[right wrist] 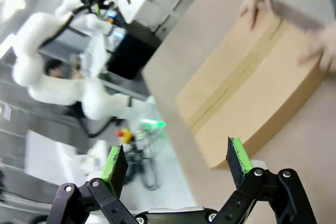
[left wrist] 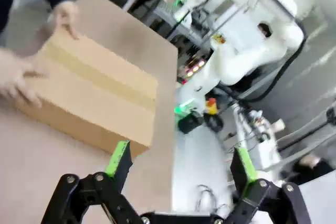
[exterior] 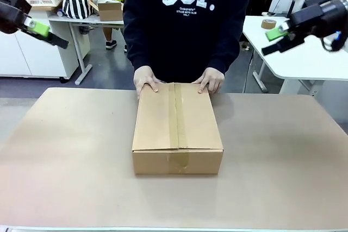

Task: Pack the gift set into the box.
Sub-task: Press and hold the closed box until the human finishes sealing it.

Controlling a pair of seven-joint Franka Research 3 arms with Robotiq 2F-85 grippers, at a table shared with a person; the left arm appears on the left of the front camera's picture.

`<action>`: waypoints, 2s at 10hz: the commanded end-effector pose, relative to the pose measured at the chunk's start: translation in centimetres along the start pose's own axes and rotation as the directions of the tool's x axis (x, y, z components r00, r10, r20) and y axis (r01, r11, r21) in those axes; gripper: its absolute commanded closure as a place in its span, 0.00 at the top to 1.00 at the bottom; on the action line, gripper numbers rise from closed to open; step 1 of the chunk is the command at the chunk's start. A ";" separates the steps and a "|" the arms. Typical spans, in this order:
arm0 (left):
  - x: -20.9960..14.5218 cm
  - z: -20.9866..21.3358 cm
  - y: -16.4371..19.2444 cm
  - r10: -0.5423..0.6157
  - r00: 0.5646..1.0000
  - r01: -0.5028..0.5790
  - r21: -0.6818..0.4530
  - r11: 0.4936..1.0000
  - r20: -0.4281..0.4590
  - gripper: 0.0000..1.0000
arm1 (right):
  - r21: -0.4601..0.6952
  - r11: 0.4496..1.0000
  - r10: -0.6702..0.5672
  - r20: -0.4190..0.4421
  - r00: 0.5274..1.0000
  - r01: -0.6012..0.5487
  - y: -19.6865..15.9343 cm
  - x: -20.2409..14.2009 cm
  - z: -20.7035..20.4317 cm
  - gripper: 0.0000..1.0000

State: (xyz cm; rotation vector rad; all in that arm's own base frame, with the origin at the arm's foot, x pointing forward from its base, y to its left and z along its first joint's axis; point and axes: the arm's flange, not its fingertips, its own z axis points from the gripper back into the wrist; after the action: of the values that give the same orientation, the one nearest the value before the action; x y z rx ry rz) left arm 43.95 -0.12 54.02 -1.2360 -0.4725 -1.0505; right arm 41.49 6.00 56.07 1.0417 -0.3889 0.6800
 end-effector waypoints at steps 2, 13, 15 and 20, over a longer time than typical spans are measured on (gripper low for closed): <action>-2.7 -4.7 -2.6 -0.324 0.946 0.324 0.092 0.942 -0.010 1.00 | -0.358 0.775 0.600 0.160 0.784 -0.520 1.2 -1.0 -3.2 1.00; -3.8 -16.3 2.7 -0.438 0.894 0.444 0.327 0.834 -0.095 1.00 | -0.044 0.586 0.808 0.097 0.581 -0.809 -3.6 -0.9 -12.9 1.00; -5.1 -22.0 5.4 -0.489 0.859 0.512 0.284 0.811 -0.153 1.00 | -0.044 0.515 0.856 0.079 0.511 -0.856 -5.9 -3.1 -16.5 1.00; -6.5 -25.3 5.8 -0.445 0.883 0.469 0.265 0.842 -0.148 1.00 | 0.015 0.531 0.846 0.033 0.531 -0.847 -7.8 -5.4 -18.4 1.00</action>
State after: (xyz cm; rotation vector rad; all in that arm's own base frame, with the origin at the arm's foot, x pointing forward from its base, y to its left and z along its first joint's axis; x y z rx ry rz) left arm 40.10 -21.52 36.73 -0.8737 -0.8361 -1.3659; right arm 42.47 17.95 39.97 0.8359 -0.9568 1.5754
